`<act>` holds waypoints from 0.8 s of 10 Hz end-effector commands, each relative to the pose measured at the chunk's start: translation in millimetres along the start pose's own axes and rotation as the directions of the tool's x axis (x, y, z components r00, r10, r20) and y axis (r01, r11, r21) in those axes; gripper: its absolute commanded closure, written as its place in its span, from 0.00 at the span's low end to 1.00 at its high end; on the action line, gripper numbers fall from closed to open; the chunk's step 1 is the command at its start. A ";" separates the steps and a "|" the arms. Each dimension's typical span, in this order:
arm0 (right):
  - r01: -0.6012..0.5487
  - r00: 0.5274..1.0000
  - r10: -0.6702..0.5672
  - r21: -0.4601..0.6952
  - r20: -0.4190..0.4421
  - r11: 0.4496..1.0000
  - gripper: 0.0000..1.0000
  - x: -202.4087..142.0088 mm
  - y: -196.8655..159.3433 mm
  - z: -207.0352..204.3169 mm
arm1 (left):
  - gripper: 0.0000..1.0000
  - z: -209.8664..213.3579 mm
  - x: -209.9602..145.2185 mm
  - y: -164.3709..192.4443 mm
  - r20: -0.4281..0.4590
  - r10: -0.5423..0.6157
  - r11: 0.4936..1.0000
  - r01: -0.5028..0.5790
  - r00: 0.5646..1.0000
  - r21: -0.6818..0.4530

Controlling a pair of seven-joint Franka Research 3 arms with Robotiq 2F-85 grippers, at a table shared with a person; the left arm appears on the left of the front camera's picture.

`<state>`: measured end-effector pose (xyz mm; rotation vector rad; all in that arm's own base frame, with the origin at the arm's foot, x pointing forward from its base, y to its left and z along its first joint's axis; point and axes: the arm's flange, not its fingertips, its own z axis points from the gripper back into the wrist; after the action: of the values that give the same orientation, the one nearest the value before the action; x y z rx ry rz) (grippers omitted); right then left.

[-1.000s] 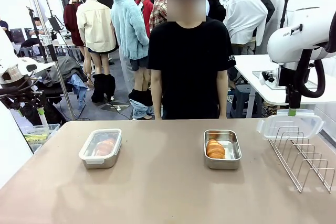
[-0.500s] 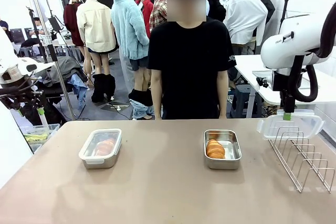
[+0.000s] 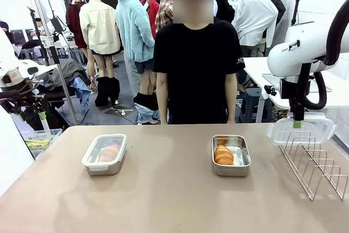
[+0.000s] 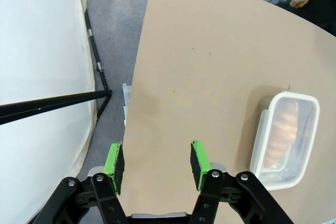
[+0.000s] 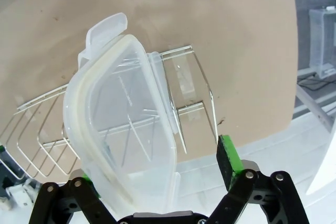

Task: Place the bread in airtight containers.
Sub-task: Pick up one Airtight Container lid and hand it to the human.

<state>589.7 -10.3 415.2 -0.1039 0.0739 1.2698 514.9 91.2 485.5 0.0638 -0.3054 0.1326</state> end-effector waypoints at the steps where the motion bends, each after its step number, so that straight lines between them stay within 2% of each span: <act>1: -0.009 1.000 0.009 -0.007 -0.024 1.000 0.05 2.6 -5.4 -0.7 | 0.33 1.0 0.0 -1.2 0.002 0.016 1.000 -0.016 1.000 0.020; 5: -0.017 0.999 0.017 -0.005 -0.034 1.000 0.83 1.3 -2.8 2.2 | 0.33 1.0 0.0 -1.2 0.002 0.016 1.000 -0.016 1.000 0.020; 6: -0.014 0.999 0.014 -0.005 -0.038 1.000 1.00 1.2 -2.8 2.4 | 0.33 1.0 0.0 -1.2 0.002 0.016 1.000 -0.016 1.000 0.020; 8: -0.014 0.999 0.013 -0.007 -0.043 1.000 1.00 0.3 -2.7 3.6 | 0.33 1.0 0.0 -1.2 0.002 0.016 1.000 -0.016 1.000 0.020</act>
<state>591.6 -9.1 415.5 -0.1088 0.0771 1.2780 514.9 91.2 485.5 0.0638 -0.3054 0.1326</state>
